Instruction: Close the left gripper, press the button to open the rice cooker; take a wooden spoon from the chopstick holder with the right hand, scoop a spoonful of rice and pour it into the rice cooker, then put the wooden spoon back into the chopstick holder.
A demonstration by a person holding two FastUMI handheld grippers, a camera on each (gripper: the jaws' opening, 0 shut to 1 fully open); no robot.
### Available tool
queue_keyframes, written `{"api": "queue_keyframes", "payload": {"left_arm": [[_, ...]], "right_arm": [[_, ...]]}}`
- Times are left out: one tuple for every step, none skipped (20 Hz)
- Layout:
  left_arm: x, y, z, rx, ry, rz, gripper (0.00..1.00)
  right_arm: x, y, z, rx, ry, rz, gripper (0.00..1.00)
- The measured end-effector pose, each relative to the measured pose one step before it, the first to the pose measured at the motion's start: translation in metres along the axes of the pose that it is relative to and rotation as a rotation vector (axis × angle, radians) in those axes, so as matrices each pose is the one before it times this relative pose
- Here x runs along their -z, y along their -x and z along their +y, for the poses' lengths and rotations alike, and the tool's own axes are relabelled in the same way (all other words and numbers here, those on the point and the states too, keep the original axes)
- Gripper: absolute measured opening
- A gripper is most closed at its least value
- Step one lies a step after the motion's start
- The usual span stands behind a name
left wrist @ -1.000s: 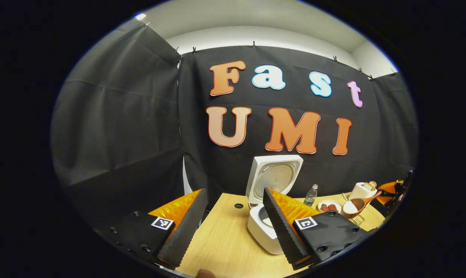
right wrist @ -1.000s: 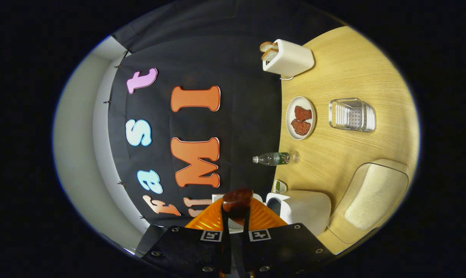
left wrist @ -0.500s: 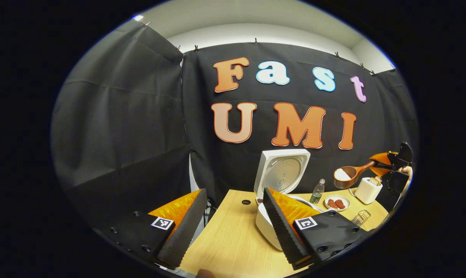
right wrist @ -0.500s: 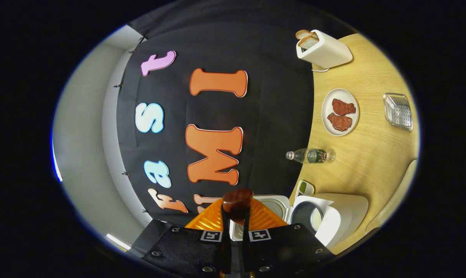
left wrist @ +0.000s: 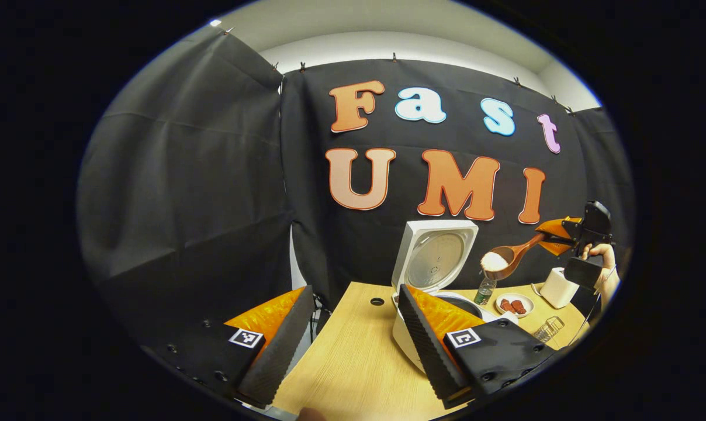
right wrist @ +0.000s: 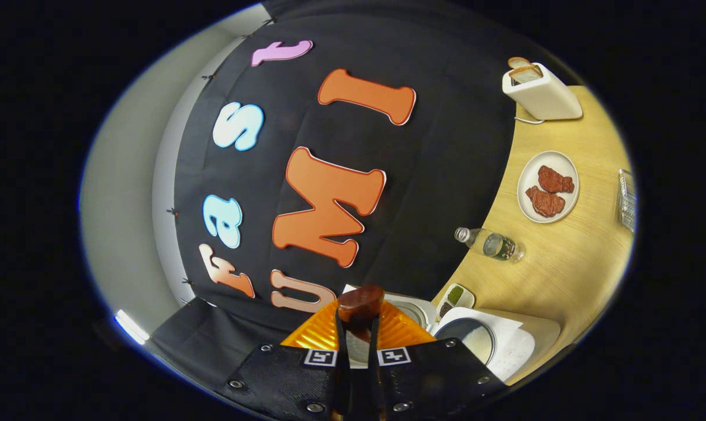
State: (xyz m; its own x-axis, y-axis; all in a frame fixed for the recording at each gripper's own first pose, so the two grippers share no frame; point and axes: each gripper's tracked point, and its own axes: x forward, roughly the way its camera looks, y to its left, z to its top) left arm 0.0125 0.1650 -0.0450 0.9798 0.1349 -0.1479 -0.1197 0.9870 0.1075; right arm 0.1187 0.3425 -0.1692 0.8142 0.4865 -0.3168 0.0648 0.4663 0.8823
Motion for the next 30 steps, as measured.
{"api": "queue_keyframes", "payload": {"left_arm": [[0.00018, -0.00189, 0.0027, -0.00221, 0.0031, 0.00255, 0.96], [0.00006, -0.00132, 0.0025, -0.00434, -0.0005, 0.00068, 0.98], [-0.0002, -0.00135, 0.00203, -0.00389, -0.00322, 0.00068, 0.96], [-0.0005, -0.0013, 0.00152, -0.00251, -0.00367, 0.00011, 0.96], [-0.00038, -0.00027, 0.00195, -0.00136, -0.00204, -0.00121, 0.98], [-0.00074, -0.00107, 0.00029, 0.00094, -0.00147, -0.00045, 0.96], [-0.00022, 0.00003, 0.00132, -0.00048, -0.00079, -0.00128, 0.98], [0.00044, -0.00132, 0.00246, -0.00073, -0.00098, 0.00055, 0.98], [-0.00017, -0.00149, 0.0008, -0.00299, -0.00015, 0.00299, 0.98], [0.00095, -0.00114, 0.00109, -0.00073, 0.00036, 0.00281, 0.98], [0.00175, -0.0005, 0.00194, -0.00237, -0.00028, 0.0036, 0.98], [0.00047, -0.00036, 0.00176, -0.00318, -0.00105, 0.00246, 0.98], [-0.00211, 0.00028, 0.00144, -0.00193, 0.00104, -0.00415, 0.98], [-0.00135, 0.00061, 0.00025, 0.00219, 0.00207, -0.00625, 0.98], [-0.00113, -0.0001, 0.00098, -0.00028, 0.00145, -0.00402, 0.98], [-0.00027, -0.00139, 0.00097, -0.00232, 0.00067, -0.00018, 0.98], [-0.00032, -0.00046, 0.00138, -0.00287, 0.00006, 0.00043, 0.98], [0.00092, 0.00102, 0.00148, -0.00046, -0.00045, 0.00079, 0.98], [0.00016, -0.00003, 0.00033, -0.0003, -0.00149, 0.00026, 0.98], [0.00062, 0.0001, 0.00155, -0.00129, -0.00295, 0.00012, 0.98], [0.00005, -0.00035, 0.00099, -0.00335, -0.00145, 0.00047, 0.98], [0.0009, -0.00128, 0.00127, -0.0029, 0.001, 0.00269, 0.98], [0.00159, -0.00093, -0.00004, -0.00001, 0.00296, 0.00318, 0.98], [0.0007, 0.00085, 0.00125, 0.00121, 0.00243, 0.00155, 0.98], [-0.00062, -0.00024, -0.0005, 0.0027, 0.0012, 0.00151, 0.98], [-0.00053, -0.00014, 0.00056, 0.00044, 0.00224, -0.00045, 0.98], [-0.00075, 0.00036, 0.00003, 0.00134, 0.00289, -0.00218, 0.98], [0.00026, -0.00065, -0.0002, 0.00223, 0.00281, -0.00138, 0.98], [-0.00023, -0.00056, -0.00068, 0.00231, 0.00146, -0.00063, 0.98], [-0.00077, 0.00028, 0.00045, 0.00062, -0.00087, 0.00057, 0.98]], "right_arm": [[0.00248, -0.0023, 0.00063, 0.00426, 0.02851, 0.00231, 0.11], [0.00163, -0.00325, 0.00029, 0.00266, 0.02428, -0.00019, 0.11], [0.00108, -0.00225, 0.00143, 0.00419, 0.01968, -0.00082, 0.11], [0.00104, -0.00211, 0.00087, 0.00135, 0.01655, 0.00016, 0.11], [0.0017, -0.00172, 0.0006, 0.0001, 0.01521, -0.0011, 0.11], [0.0007, -0.00267, 0.00082, 0.00096, 0.01558, -0.00048, 0.11], [0.00092, -0.00221, 0.00019, 0.00167, 0.01413, 0.0, 0.11], [0.00079, -0.00264, 0.00013, 0.00387, 0.0158, 0.00052, 0.11], [0.00156, -0.00056, 0.00039, 0.00381, 0.0168, 0.00223, 0.11], [0.00129, -0.00177, -0.001, 0.00364, 0.01682, 0.00078, 0.11], [0.00048, -0.00017, 0.00066, 0.00289, 0.01519, 0.00027, 0.11], [0.0005, -0.00034, 0.00056, 0.00061, 0.01706, 0.00131, 0.11], [0.0022, -0.00093, 0.00122, 0.00035, 0.015, -0.00023, 0.11], [-0.00043, -0.00116, 0.00044, -0.0016, 0.01553, -0.00039, 0.11], [0.00146, -0.00097, 0.00191, -0.00147, 0.01858, -0.00089, 0.11], [0.00072, -0.0014, 0.0, 0.00094, 0.01719, -0.00033, 0.11], [0.00009, -0.00115, 0.00089, 0.0015, 0.01811, -0.00234, 0.11], [0.00075, -0.00154, 0.00148, -0.00025, 0.01718, 0.00099, 0.11], [0.00102, -0.00005, 0.00101, -0.00083, 0.01016, 0.0021, 0.11], [0.0001, -0.00076, 0.00178, -0.00419, 0.00556, 0.00063, 0.11], [0.00153, 0.00073, 0.00148, -0.00477, 0.00291, 0.00163, 0.11], [0.00092, -0.0008, 0.00097, -0.0026, 0.0045, 0.00235, 0.11], [0.00115, -0.00115, 0.00194, -0.00131, 0.00897, 0.00181, 0.11], [0.00102, 0.00012, 0.00034, 0.0005, 0.01506, 0.00125, 0.11], [0.00113, -0.00062, -0.00043, 0.00135, 0.01658, 0.00106, 0.11], [0.00133, -0.00115, 0.00064, 0.0029, 0.01745, 0.00447, 0.11], [0.00077, -0.00004, 0.00031, 0.00438, 0.01984, 0.00179, 0.11], [0.00112, 0.00032, 0.00053, -0.00008, 0.0228, 0.00061, 0.11], [-0.00047, 0.00057, 0.00153, -0.00079, 0.02446, -0.00166, 0.11], [0.00073, 0.00023, 0.0015, -0.00068, 0.02303, -0.00035, 0.11]]}}
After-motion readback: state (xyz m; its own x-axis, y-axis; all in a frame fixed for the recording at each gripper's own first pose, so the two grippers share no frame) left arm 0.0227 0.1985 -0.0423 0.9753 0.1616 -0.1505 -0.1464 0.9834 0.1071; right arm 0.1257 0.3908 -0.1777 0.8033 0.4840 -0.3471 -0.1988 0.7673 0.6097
